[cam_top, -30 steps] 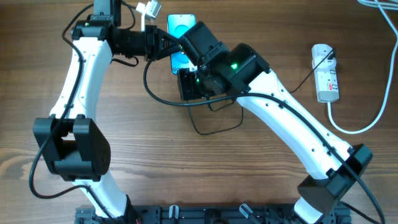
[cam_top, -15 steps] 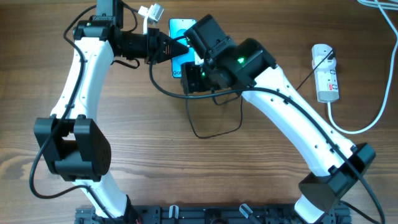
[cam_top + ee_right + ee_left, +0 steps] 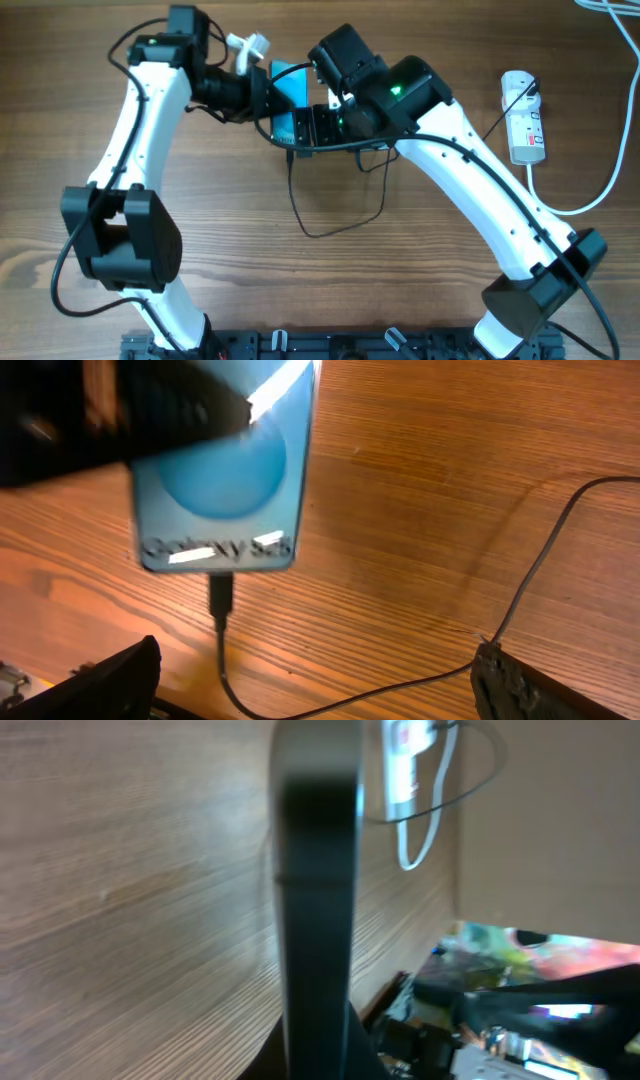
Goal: Plug charger to phone and switch on socket
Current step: 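Lower the phone with the plugged cable onto the table with the left gripper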
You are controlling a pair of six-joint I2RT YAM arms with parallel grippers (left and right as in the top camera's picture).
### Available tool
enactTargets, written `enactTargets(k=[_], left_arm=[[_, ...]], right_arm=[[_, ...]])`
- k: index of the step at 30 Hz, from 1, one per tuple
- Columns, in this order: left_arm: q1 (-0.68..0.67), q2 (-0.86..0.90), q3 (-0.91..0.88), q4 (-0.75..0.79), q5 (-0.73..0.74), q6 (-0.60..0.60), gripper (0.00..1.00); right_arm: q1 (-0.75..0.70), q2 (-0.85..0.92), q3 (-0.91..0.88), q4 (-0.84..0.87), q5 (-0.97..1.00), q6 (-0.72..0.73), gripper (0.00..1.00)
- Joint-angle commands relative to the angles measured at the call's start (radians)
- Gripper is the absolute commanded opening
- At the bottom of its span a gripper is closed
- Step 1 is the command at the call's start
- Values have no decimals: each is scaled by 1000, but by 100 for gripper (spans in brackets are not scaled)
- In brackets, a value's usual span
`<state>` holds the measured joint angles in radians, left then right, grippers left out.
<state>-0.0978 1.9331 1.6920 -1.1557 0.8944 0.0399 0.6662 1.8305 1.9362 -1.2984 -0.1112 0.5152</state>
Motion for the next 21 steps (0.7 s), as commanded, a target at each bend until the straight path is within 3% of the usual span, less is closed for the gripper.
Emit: enactTargets(k=[1, 7, 21], left_arm=[[-41, -16, -69, 34, -49, 1, 4], [-56, 14, -163, 139, -63, -74, 4], [-56, 195, -195, 214, -88, -74, 4]], right_arm=[[-3, -25, 20, -5, -6, 12, 100], [-3, -24, 20, -16, -1, 23, 100], [-3, -24, 19, -19, 0, 38, 100]])
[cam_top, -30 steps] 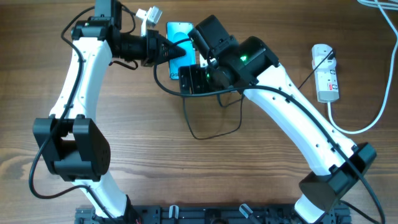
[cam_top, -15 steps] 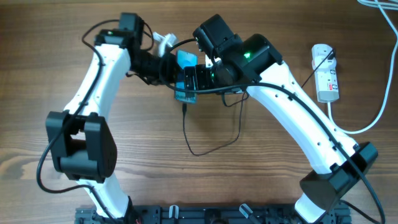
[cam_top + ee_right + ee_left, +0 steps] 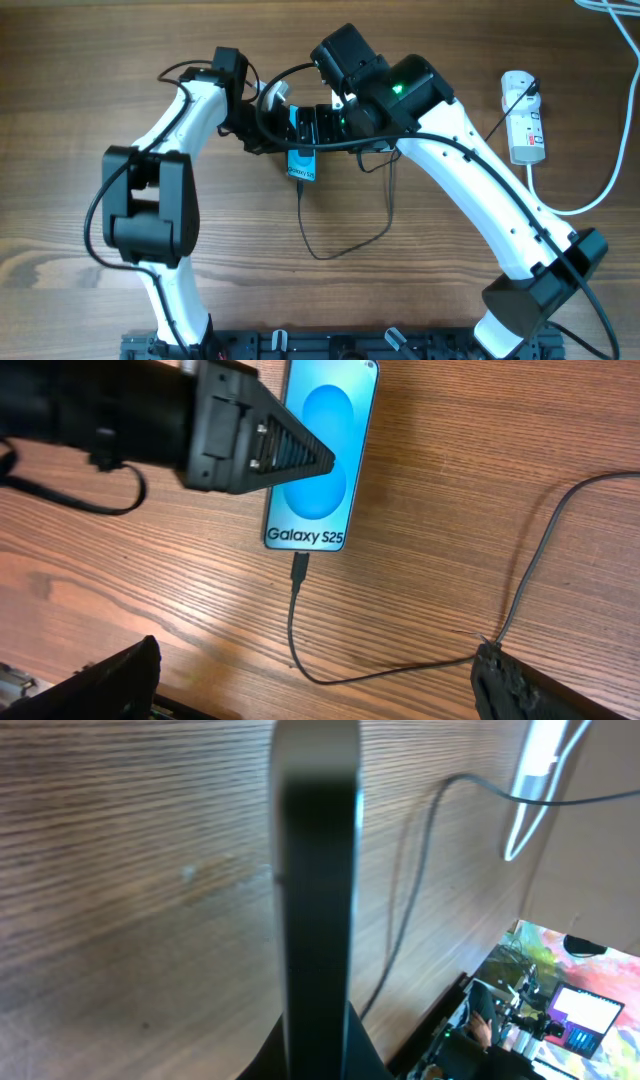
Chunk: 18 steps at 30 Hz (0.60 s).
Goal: Plug charger to phone and switch on socket
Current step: 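Lower the phone with the plugged cable onto the table with the left gripper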
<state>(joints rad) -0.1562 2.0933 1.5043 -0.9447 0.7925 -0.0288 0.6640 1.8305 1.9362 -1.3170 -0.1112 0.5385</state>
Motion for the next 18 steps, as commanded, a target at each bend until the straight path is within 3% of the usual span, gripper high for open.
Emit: enactTargets(k=[1, 13, 18], left_arm=[[3, 45, -7, 3, 14, -5, 4], [-23, 56, -14, 32, -26, -3, 9], [-32, 65, -14, 37, -27, -6, 4]], right_arm=[[0, -24, 19, 0, 4, 14, 100], [0, -22, 19, -8, 10, 15, 100], [0, -22, 19, -13, 10, 14, 100]])
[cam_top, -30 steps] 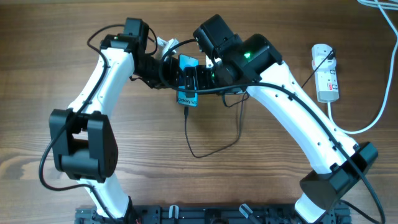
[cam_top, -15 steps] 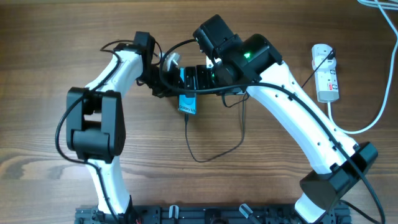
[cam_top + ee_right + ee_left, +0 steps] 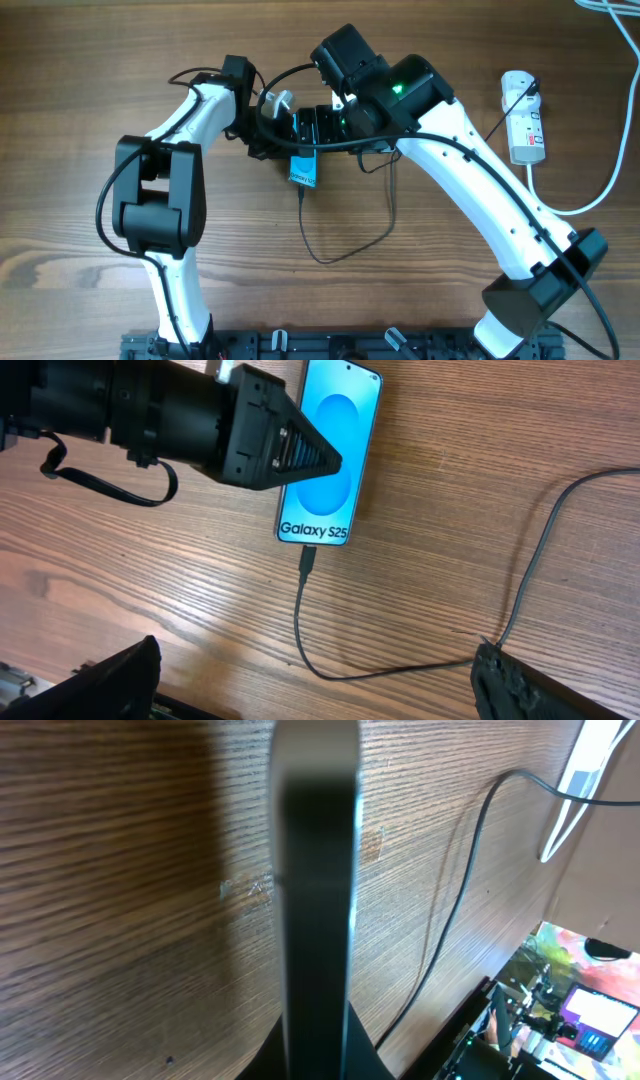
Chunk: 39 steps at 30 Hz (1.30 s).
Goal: Plug charger to phone and switch on socket
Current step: 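Lower the phone with the plugged cable onto the table with the left gripper, then open both grippers to release the phone and the USB-C connector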
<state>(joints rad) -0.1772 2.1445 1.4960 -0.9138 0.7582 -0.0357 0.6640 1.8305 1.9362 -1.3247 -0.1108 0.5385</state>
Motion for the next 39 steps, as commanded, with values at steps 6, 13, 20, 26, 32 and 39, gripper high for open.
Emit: enactTargets(k=[6, 13, 20, 26, 32, 39], left_arm=[[-12, 16, -6, 9, 5, 2, 4], [-12, 16, -7, 13, -20, 1, 5], [-12, 16, -45, 45, -20, 1, 6], [-12, 16, -72, 62, -24, 2, 6], [-12, 16, -72, 70, -43, 2, 11], [-11, 16, -72, 66, -87, 1, 18]], right_arm=[[0, -21, 19, -4, 10, 15, 100], [0, -21, 19, -4, 10, 15, 100], [0, -21, 19, -4, 10, 15, 100], [-1, -21, 19, 3, 10, 15, 100], [0, -21, 19, 0, 10, 14, 100], [-1, -21, 19, -1, 21, 14, 100]])
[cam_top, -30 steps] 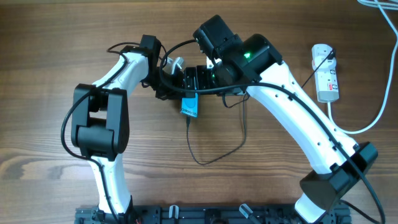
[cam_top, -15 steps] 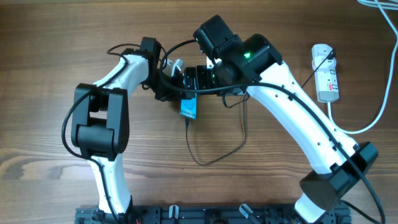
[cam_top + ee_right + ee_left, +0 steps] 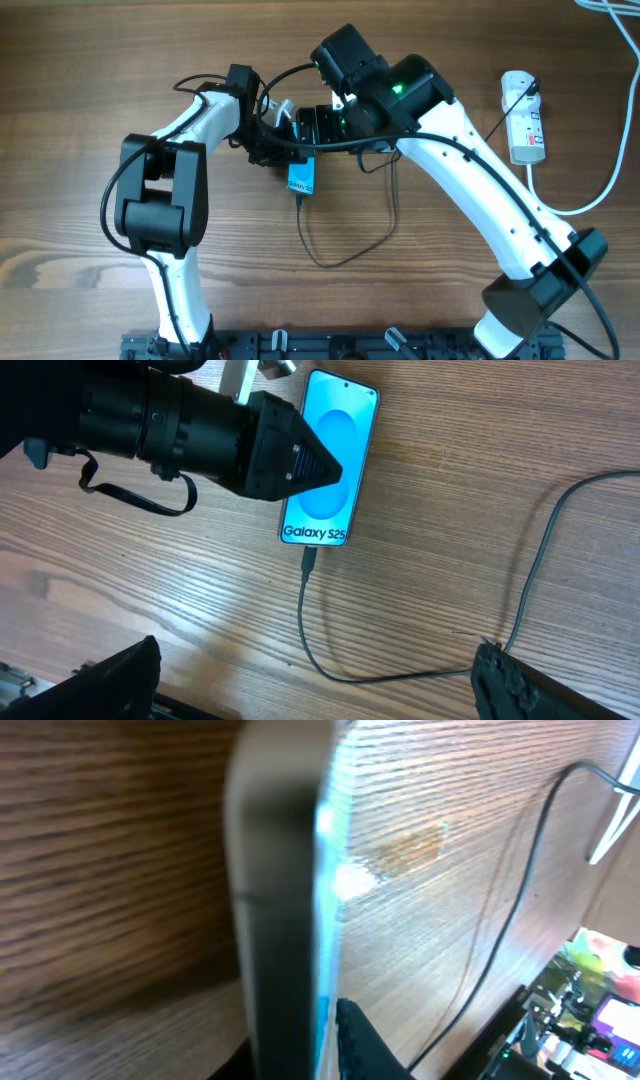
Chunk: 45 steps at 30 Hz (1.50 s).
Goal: Plug charger to phone and switch on socket
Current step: 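Open both grippers to release the phone and the USB-C connector, then lift both grippers up and away from the phone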
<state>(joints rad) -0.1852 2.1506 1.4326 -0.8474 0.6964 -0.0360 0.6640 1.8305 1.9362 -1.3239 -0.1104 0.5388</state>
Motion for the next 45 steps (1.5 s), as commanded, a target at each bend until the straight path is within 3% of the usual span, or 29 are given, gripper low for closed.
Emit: enactTargets(k=[1, 4, 14, 20, 24, 28, 30, 33, 35, 37, 45], left_arm=[[-3, 10, -9, -1, -26, 2, 18], [-3, 10, -9, -1, -53, 1, 32], [-3, 10, -9, -34, -172, -26, 42], [-3, 10, -9, -43, -253, -85, 43], [-2, 10, -9, -56, -277, -86, 59], [-1, 10, -8, -66, -374, -156, 57], [0, 9, -8, -74, -393, -160, 58], [3, 2, -5, -89, -415, -171, 69], [7, -13, -3, -97, -448, -207, 81], [14, -35, 8, -109, -460, -226, 100], [84, -226, 123, -223, -513, -378, 100]], right_arm=[[-1, -21, 19, -3, 21, 13, 100], [-1, -21, 19, -6, 28, 14, 100], [-1, -21, 19, -6, 44, 14, 100], [-1, -21, 19, -10, 80, 13, 100], [-1, -21, 19, -27, 113, 14, 100], [-14, -21, 19, -33, 145, 13, 100], [-34, -21, 19, -40, 146, 14, 100], [-78, -21, 19, -62, 179, 14, 100], [-117, -21, 19, -78, 215, 12, 100], [-160, -21, 19, -95, 266, 11, 100], [-410, -21, 19, -117, 361, 10, 100]])
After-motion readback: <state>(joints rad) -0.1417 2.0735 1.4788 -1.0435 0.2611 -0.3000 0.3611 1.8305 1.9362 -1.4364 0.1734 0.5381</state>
